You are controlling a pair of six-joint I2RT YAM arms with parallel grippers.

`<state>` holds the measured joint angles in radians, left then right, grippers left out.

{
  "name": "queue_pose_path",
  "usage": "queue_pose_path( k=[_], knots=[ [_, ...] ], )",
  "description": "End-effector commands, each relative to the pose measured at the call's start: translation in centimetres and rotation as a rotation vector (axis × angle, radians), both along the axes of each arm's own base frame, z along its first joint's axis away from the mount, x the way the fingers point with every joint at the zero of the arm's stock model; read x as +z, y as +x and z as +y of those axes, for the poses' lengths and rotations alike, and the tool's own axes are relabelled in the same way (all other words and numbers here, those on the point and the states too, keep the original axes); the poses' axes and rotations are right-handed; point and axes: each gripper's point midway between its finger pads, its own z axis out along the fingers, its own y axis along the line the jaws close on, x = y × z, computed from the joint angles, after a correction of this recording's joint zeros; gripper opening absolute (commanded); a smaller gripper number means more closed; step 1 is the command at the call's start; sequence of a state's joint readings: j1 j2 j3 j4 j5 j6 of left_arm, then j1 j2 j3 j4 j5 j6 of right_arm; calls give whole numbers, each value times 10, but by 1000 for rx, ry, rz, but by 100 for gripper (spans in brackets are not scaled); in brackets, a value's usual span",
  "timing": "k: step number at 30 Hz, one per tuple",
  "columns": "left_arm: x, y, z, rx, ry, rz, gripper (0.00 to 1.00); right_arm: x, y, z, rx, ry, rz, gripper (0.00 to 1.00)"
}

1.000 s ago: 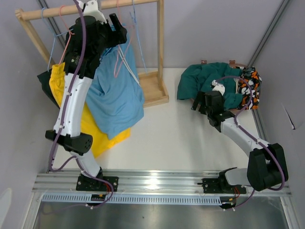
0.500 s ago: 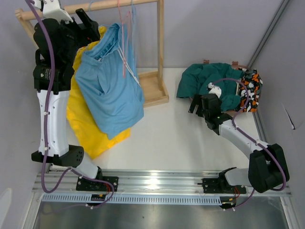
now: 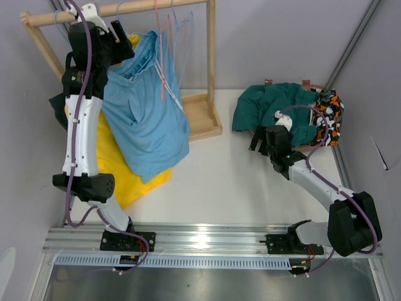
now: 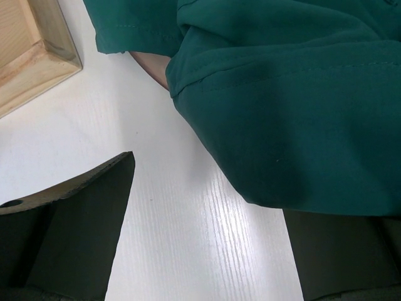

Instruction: Remove the shorts from the hanger

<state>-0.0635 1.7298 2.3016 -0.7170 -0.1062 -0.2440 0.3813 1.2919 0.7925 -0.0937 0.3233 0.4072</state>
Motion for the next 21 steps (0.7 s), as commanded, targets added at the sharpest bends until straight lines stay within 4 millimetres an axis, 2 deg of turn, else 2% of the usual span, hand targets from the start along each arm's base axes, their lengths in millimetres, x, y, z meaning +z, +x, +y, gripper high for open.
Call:
queue_pose_path(
  k=[1,2,4,7,8,10,11,15,18,21],
  knots=[
    [4,11,2,-22,-11,-12,79,1,-4,-6,-11,-4,-5,99],
    [3,12,-1,-40,-16,-8,73,1,-4,-6,-11,-4,-3,99],
    [-6,17,-4,-54,-23,12,68,-1,-4,-8,-16,-5,0,100],
    [-11,19,-5,-57,-30,22,46,-3,-4,-9,-16,-5,5,99],
    [-9,19,-5,-59,-32,18,29,-4,-4,-10,-18,-6,6,99],
    [-9,19,-6,-61,-35,18,14,-6,-5,-9,-18,-4,9,99],
    [-7,18,-6,-61,-37,12,0,-5,-5,-9,-15,-1,9,99],
    [8,11,-9,-79,-47,-25,0,-4,-5,-6,-9,5,6,99],
    [24,0,-22,-145,-72,-56,0,3,-5,-2,1,3,-9,99],
    [59,-20,-32,-193,-93,-136,0,22,-4,8,49,0,-65,99]
  ],
)
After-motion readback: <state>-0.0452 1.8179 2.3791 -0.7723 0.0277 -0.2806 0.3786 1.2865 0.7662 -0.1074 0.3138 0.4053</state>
